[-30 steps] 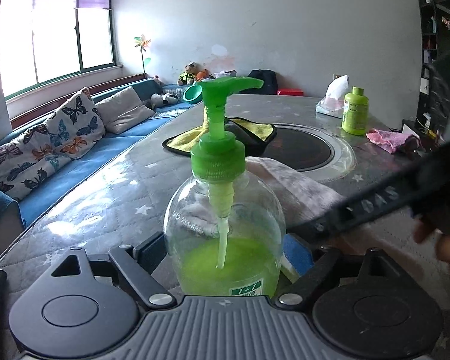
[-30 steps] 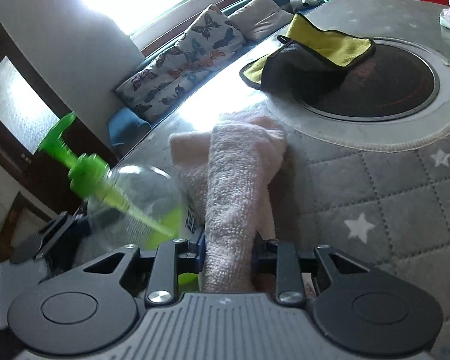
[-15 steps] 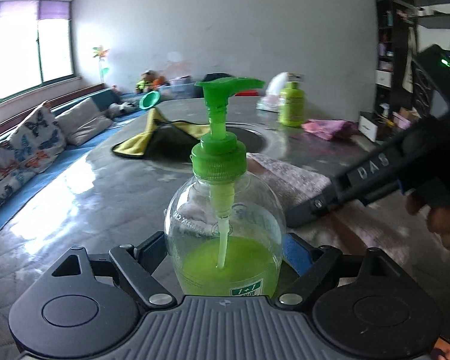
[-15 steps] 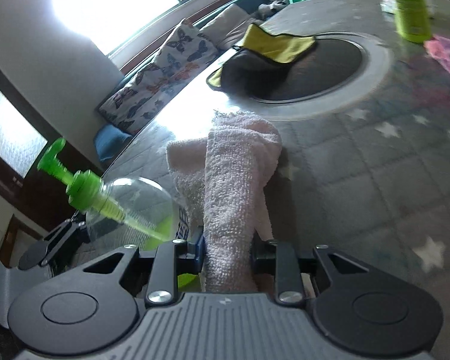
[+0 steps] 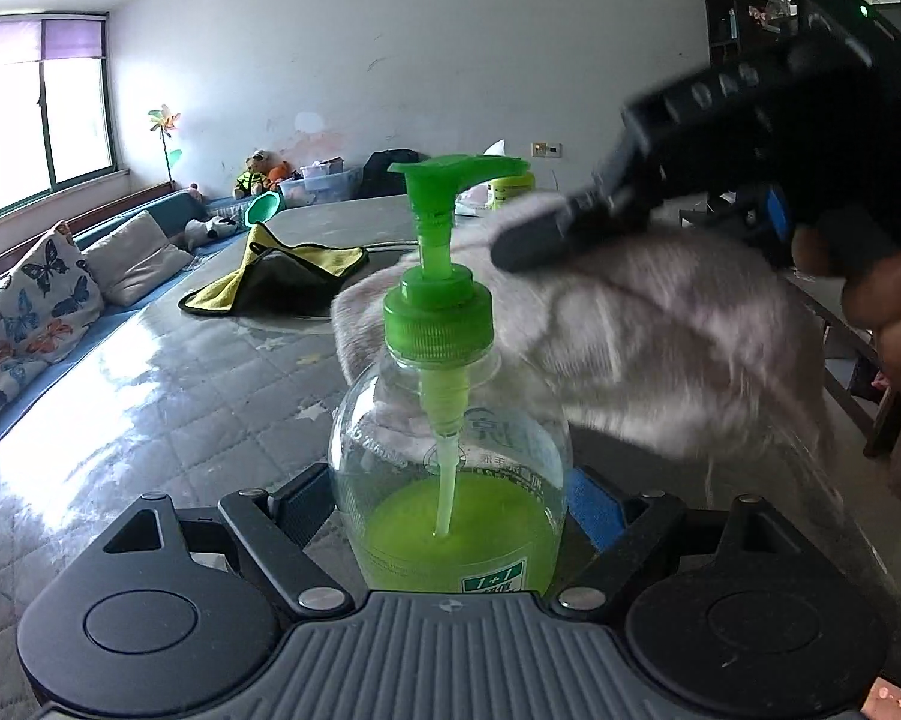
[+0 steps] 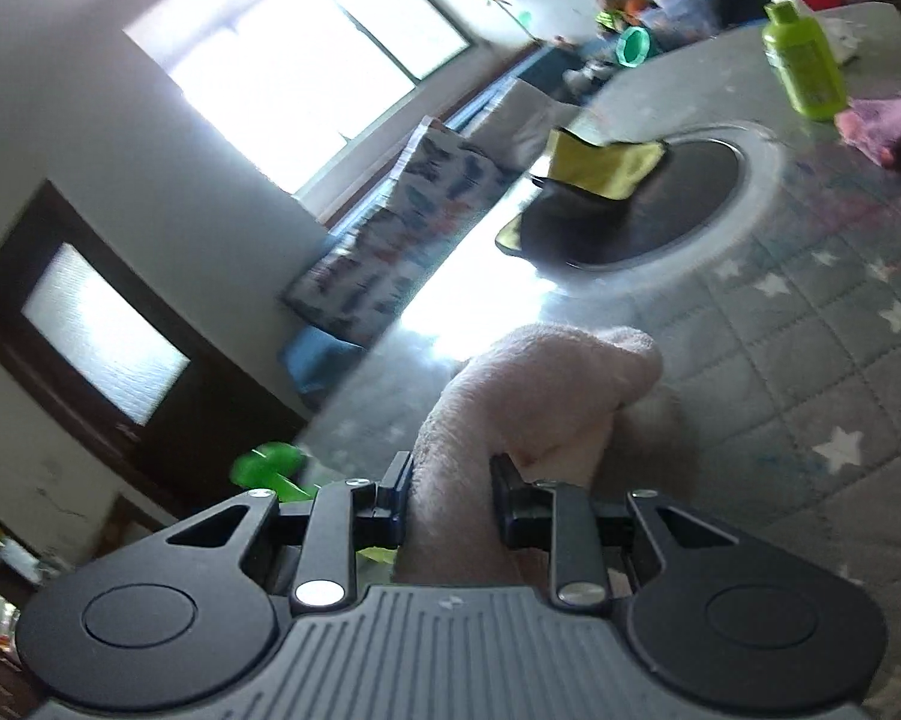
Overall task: Clean container
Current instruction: 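Bring the pink towel in the right tool against the bottle in the left tool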
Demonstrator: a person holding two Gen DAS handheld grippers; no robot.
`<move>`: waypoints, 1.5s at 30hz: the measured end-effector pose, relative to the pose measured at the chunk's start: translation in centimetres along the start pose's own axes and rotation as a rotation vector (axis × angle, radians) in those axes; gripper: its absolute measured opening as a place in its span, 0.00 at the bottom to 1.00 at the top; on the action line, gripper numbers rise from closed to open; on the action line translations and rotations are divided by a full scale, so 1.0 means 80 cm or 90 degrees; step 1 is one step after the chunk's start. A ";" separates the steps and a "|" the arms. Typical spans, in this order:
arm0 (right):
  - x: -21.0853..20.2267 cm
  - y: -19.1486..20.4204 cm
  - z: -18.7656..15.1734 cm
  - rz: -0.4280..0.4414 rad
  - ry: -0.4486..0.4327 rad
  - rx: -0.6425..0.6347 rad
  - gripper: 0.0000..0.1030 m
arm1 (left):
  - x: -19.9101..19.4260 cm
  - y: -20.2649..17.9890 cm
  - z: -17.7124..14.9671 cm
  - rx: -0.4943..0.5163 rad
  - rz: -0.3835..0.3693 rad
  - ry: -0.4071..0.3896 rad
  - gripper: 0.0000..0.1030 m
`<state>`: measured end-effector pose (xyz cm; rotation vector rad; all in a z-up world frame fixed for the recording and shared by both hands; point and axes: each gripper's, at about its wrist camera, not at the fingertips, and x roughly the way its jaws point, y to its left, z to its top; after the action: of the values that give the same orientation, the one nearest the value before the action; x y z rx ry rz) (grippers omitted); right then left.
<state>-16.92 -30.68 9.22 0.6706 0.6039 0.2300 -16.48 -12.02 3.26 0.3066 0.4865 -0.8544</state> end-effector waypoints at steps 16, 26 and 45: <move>0.033 -0.056 -0.010 -0.053 0.042 0.051 0.25 | -0.001 -0.003 -0.002 0.003 0.010 -0.001 0.85; 0.041 -0.045 -0.003 -0.119 0.049 -0.014 0.54 | -0.011 -0.005 0.004 -0.006 0.012 -0.010 0.91; 0.094 -0.058 0.018 -0.111 0.096 -0.013 0.58 | -0.006 -0.007 0.006 -0.040 0.019 0.005 0.91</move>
<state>-9.94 -32.05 3.77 0.5807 0.8004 0.1243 -17.02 -12.27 3.86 0.2592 0.5134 -0.8081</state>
